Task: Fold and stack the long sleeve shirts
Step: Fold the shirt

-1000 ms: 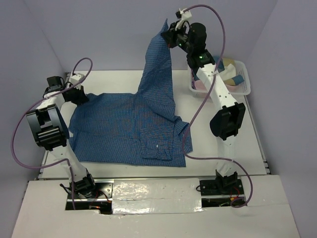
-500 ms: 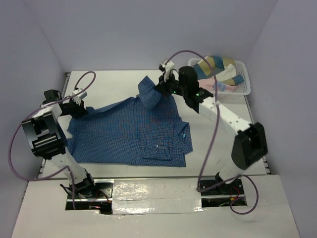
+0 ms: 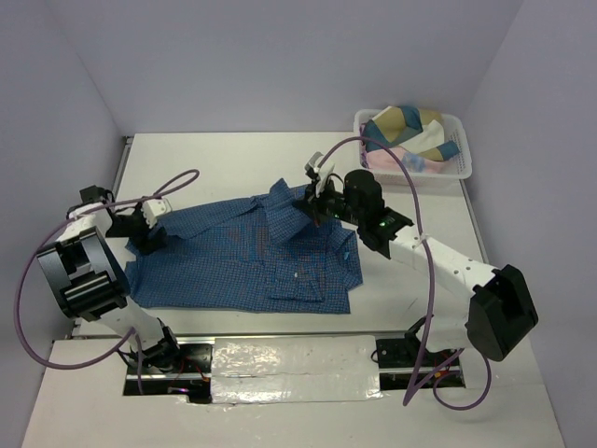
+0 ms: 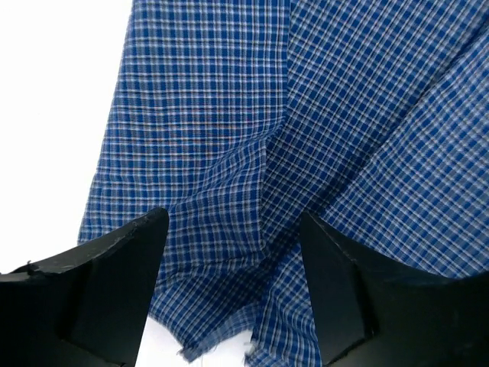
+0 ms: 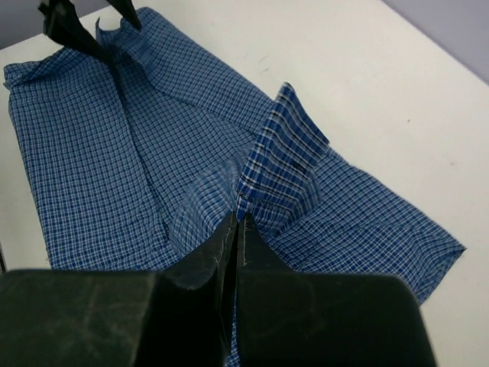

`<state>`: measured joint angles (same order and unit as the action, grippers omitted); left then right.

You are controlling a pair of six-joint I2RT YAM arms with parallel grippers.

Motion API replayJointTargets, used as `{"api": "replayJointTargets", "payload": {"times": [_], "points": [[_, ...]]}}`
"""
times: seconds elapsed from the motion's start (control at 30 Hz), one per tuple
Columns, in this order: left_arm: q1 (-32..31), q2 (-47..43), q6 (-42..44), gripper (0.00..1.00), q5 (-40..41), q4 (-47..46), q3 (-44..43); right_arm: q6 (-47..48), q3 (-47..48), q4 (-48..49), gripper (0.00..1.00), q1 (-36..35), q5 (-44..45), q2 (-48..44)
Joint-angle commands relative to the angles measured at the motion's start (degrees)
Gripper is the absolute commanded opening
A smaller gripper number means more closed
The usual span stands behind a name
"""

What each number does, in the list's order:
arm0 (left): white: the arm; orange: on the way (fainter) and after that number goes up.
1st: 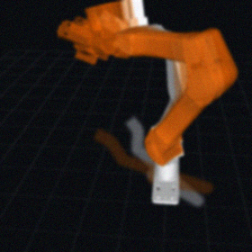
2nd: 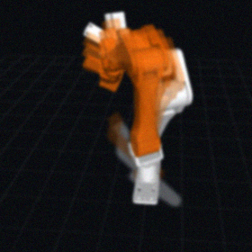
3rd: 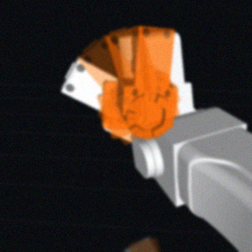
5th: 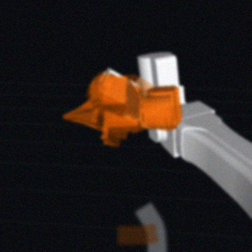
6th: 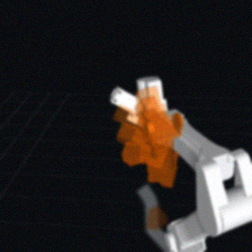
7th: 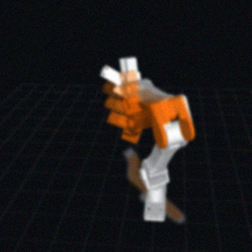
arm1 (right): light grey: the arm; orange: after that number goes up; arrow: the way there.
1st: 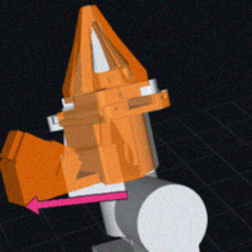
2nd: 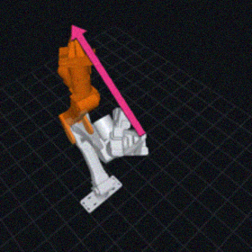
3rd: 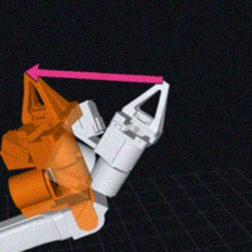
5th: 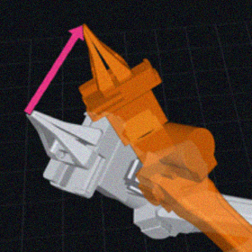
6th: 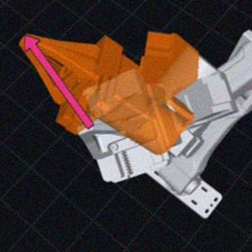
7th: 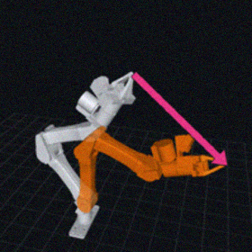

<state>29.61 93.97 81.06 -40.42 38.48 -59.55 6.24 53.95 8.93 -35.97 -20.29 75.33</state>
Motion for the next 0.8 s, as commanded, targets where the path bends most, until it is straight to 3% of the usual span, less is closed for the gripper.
{"api": "replayJointTargets", "payload": {"times": [0.0,0.1,0.27,0.43,0.5,0.6,0.67,0.77], "points": [[-0.33,-1.25,2.57,0.82,-2.99,8.11,-4.26,-1.84,-1.39,5.92,0.00,0.11,-0.09,-3.35],[-3.58,-3.53,-4.57,0.77,2.87,-2.93,-0.59,-2.28,-2.71,7.15,0.00,0.02,-0.45,-3.52],[-9.20,-4.76,-6.78,0.68,14.47,-11.22,6.02,-1.93,-3.85,7.07,0.00,-0.07,-0.62,-4.49],[-10.80,-3.72,-8.72,0.53,19.15,-15.19,7.26,-1.85,-4.12,6.89,0.00,0.37,-0.10,-5.37],[-10.97,-3.18,-10.30,0.44,20.73,-16.15,6.56,-1.85,-3.68,6.45,0.00,0.54,-0.01,-5.46],[-11.06,-3.09,-11.36,0.12,21.26,-16.24,4.98,-1.76,-2.89,5.40,0.00,0.90,1.31,-5.98],[-11.06,-3.88,-12.06,0.02,20.92,-16.24,4.53,-1.84,-1.93,3.56,0.00,1.60,2.45,-6.95],[-11.06,-5.38,-11.71,0.00,20.04,-16.42,4.27,-0.97,-1.22,0.57,0.00,2.83,3.76,-9.67]]}}
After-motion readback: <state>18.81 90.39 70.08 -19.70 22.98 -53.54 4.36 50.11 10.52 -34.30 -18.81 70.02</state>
